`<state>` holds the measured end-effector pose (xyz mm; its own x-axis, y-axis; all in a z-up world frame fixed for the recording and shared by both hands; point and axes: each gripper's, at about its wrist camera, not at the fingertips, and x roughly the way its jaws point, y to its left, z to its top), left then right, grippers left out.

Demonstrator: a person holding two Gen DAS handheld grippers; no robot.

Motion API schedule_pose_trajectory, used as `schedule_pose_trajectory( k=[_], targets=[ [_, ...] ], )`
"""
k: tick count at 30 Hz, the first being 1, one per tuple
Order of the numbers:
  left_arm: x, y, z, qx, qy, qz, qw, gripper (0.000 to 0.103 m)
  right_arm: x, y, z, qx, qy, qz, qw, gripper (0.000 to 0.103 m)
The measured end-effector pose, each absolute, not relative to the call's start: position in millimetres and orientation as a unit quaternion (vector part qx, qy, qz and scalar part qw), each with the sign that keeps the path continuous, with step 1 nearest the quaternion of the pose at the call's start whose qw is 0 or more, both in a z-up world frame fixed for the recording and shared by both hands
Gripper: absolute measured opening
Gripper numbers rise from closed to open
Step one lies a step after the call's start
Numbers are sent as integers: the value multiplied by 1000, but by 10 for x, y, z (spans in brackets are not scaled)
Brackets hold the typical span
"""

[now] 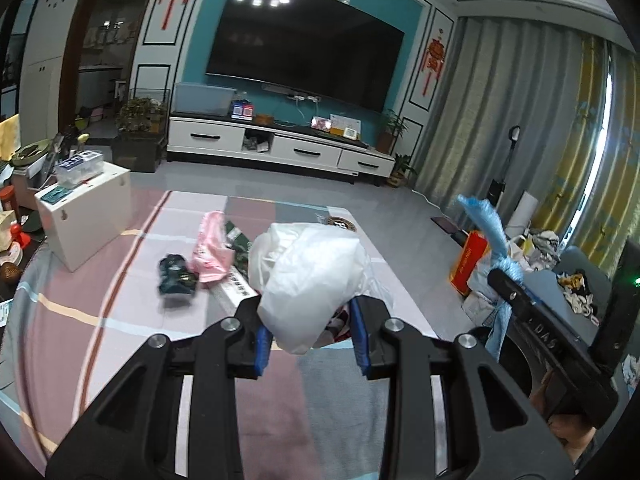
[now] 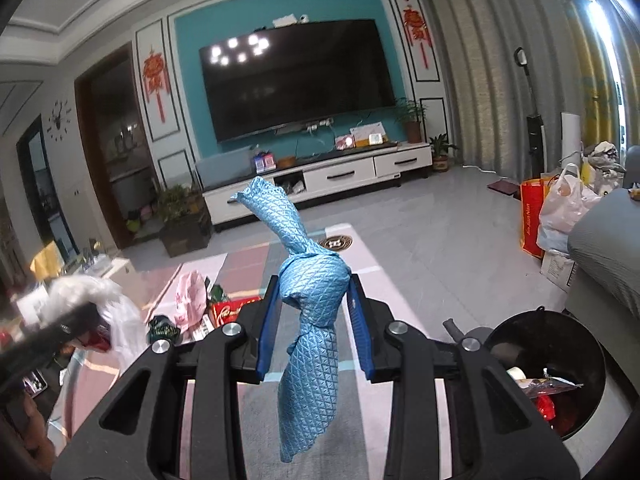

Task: Collect trash
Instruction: 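Lift and carry the white plastic bag and blue cloth over the bin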

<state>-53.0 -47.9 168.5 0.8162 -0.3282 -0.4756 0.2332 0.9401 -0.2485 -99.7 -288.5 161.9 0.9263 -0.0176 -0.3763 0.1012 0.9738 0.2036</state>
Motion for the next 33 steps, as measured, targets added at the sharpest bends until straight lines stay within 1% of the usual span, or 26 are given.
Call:
schedule_pose_trajectory(
  k=[10, 23, 33],
  targets=[
    [-517, -1116, 1683, -62, 276, -189, 940, 33, -1274, -3336, 1714, 138, 153, -63, 976, 34],
    [-490, -1935, 1524, -46, 305, -252, 917, 33, -1596, -4062, 1623, 202, 125, -150, 960, 34],
    [-486, -2670, 1344, -16, 335, -316, 888, 33, -1747, -4532, 1391, 238, 137, -229, 934, 34]
  ],
)
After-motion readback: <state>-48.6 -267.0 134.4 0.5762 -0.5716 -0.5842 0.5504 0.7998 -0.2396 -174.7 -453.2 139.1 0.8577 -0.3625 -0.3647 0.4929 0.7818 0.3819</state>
